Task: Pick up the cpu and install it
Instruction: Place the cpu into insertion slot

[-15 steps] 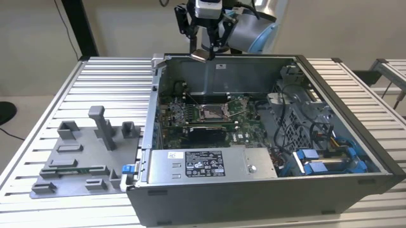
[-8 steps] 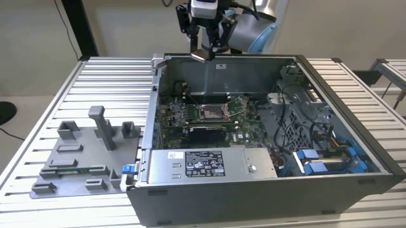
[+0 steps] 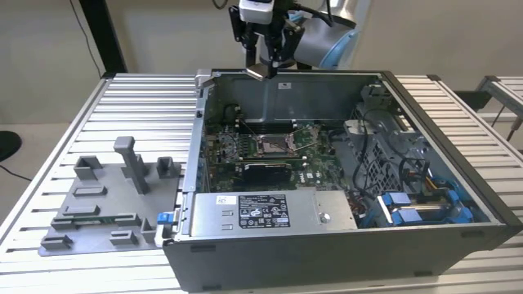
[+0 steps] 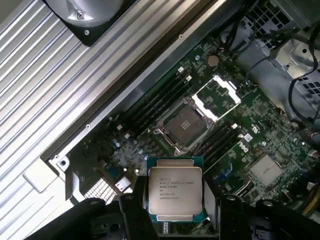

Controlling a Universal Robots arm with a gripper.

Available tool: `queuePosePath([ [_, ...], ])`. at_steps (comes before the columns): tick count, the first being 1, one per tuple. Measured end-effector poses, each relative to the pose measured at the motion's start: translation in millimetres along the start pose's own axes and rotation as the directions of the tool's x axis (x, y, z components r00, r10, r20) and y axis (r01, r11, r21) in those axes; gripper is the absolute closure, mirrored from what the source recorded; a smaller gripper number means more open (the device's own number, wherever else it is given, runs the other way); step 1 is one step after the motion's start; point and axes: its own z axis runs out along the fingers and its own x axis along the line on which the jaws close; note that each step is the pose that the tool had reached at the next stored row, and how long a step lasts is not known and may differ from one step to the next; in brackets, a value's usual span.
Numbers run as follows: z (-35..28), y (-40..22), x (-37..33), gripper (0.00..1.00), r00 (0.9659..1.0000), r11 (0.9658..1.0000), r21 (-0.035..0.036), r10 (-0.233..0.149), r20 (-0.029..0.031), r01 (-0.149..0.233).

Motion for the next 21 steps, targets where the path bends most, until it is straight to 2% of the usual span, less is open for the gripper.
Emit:
queuePosePath([
  [4, 0.0, 0.0, 0.0, 1.00, 0.9988, 0.9988, -0.0012, 0.049, 0.0009, -0.049],
  [9, 0.0, 0.0, 0.0, 1.00, 0.9939, 0.9939, -0.0027, 0.111, 0.0020, -0.110],
  [13, 0.1, 0.0, 0.0, 1.00, 0.9873, 0.9873, -0.0040, 0.159, 0.0027, -0.159],
  [17, 0.2, 0.0, 0.0, 1.00, 0.9783, 0.9783, -0.0053, 0.207, 0.0034, -0.207],
  [21, 0.2, -0.1, 0.0, 1.00, 0.9712, 0.9712, -0.0062, 0.238, 0.0038, -0.238],
])
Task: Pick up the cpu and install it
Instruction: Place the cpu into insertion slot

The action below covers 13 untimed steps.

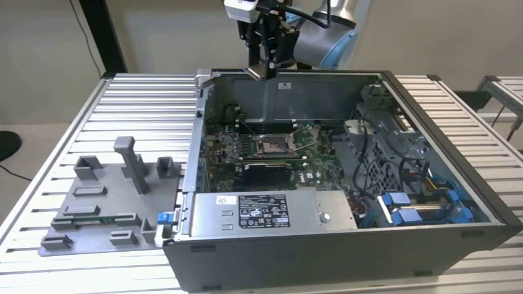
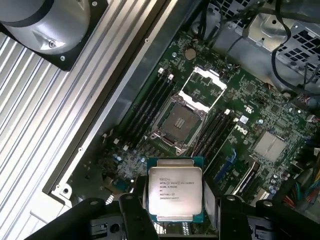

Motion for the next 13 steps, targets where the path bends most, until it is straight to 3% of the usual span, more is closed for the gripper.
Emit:
queuePosePath([
  [6, 0.0, -0.2, -0.1, 1.00, 1.0000, 1.0000, -0.0004, 0.008, 0.0004, -0.008],
  [13, 1.1, -0.2, -0.1, 1.00, 0.9986, 0.9986, -0.0099, 0.053, 0.0058, -0.053],
])
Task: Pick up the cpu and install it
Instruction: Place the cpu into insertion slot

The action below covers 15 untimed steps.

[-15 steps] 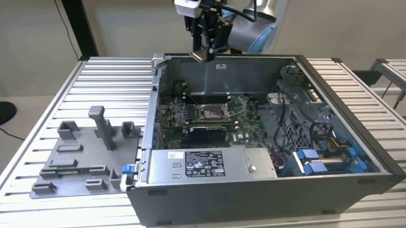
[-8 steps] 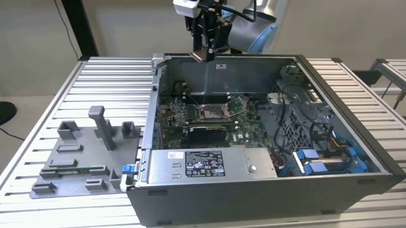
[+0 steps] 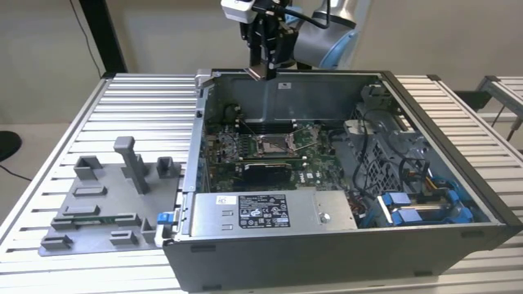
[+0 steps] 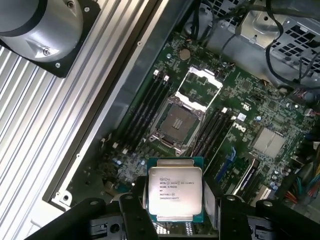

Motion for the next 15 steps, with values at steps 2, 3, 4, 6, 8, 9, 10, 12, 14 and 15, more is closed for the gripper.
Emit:
queuePosePath([
  [2, 0.4, 0.0, 0.0, 1.00, 0.9998, 0.9998, -0.0018, 0.018, 0.0012, -0.018],
  [3, 0.6, 0.0, 0.0, 1.00, 0.9996, 0.9996, -0.0023, 0.029, 0.0015, -0.029],
  [4, 0.8, 0.0, 0.0, 1.00, 0.9991, 0.9991, -0.0026, 0.042, 0.0019, -0.042],
  [6, 1.1, 0.0, 0.0, 1.00, 0.9976, 0.9976, -0.0033, 0.070, 0.0029, -0.070],
  [8, 1.5, 0.0, 0.0, 1.00, 0.9952, 0.9952, -0.0041, 0.098, 0.0036, -0.098],
  [9, 1.6, 0.0, 0.0, 1.00, 0.9939, 0.9939, -0.0045, 0.110, 0.0040, -0.110],
  [10, 1.7, 0.0, 0.0, 1.00, 0.9926, 0.9926, -0.0049, 0.122, 0.0044, -0.122],
  [12, 1.9, 0.0, 0.0, 1.00, 0.9893, 0.9893, -0.0058, 0.146, 0.0051, -0.146],
  [14, 2.0, -0.1, 0.0, 1.00, 0.9861, 0.9861, -0.0069, 0.166, 0.0059, -0.166],
  [15, 2.0, -0.1, 0.0, 1.00, 0.9843, 0.9843, -0.0076, 0.176, 0.0064, -0.176],
])
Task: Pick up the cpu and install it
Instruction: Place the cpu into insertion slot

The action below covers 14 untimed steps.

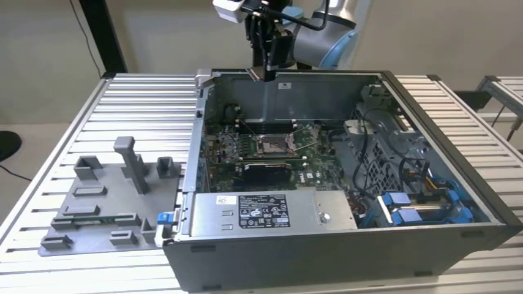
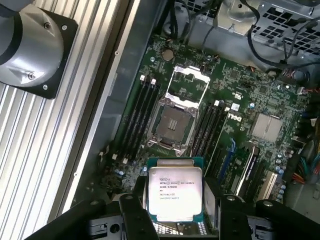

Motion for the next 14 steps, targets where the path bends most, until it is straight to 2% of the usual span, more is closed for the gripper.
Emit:
queuePosePath([
  [7, 0.4, -0.4, 0.1, 1.00, 0.9978, 0.9978, -0.0033, 0.067, 0.0026, -0.067],
  [14, 0.9, -1.3, 0.5, 1.00, 0.9923, 0.9923, -0.0087, 0.124, 0.0051, -0.124],
])
